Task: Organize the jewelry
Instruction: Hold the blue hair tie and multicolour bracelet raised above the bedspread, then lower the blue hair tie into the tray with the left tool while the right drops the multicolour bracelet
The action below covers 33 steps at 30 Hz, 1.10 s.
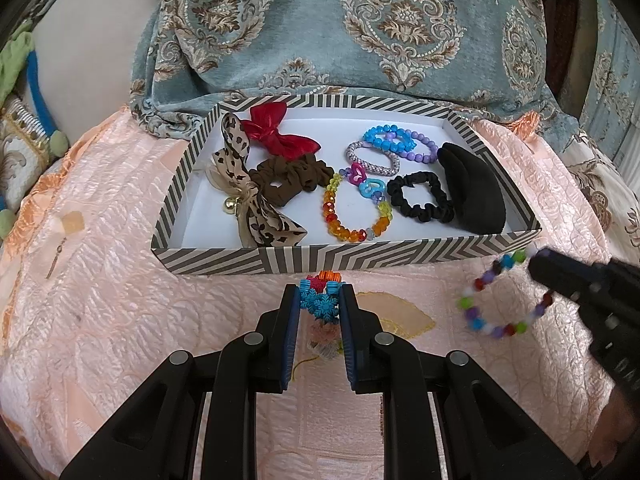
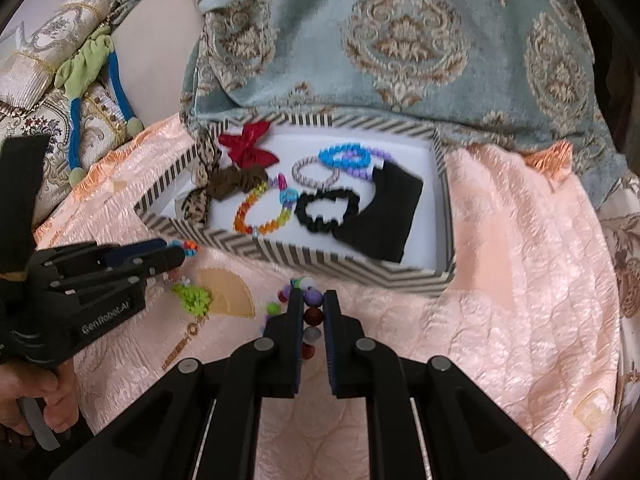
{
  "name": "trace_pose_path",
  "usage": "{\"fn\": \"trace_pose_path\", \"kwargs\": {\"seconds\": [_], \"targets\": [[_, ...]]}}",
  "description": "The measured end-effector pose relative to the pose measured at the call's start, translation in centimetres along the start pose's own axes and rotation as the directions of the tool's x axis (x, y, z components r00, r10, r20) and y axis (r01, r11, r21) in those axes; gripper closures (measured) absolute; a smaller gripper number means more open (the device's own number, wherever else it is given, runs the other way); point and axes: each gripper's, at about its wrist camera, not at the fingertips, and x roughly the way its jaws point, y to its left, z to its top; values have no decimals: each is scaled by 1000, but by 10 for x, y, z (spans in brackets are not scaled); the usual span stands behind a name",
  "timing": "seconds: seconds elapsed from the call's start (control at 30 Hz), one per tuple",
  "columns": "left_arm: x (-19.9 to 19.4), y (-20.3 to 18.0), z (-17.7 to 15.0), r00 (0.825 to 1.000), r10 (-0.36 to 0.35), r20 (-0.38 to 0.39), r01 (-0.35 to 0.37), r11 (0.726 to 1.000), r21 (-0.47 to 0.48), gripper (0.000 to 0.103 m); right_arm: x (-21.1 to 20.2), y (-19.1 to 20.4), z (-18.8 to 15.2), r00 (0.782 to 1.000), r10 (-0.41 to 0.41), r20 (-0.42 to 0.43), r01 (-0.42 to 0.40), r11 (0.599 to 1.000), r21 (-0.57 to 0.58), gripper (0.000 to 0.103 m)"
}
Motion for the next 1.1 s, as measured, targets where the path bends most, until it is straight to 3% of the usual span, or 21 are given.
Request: {"fn": "trace_pose_path", "kwargs": {"seconds": [0.17,0.53,0.73,0.87,1.1], "targets": [[0,0,0,1000,1,-1,-1,1000,-1,100,-14,0,8,998,-7,68,7,1000,-6,94],[-15,-4,11,1000,-2,20,2,1000,-4,100,-16,-7,16,998,-25,52,25,1000,13,94],[-39,5,45,997,-29,68,32,998,-46,101,-13,-10,24,1000,5,6,-6,1000,26,94],[-47,6,76,995,-22,100,26,999,-43,100,-19,-18,49,998,41,39,-43,997,58,94],[-16,-4,117,994,-45,102,50,998,-41,101,1,-35,101,996,76,53,-81,991,103,94]]}}
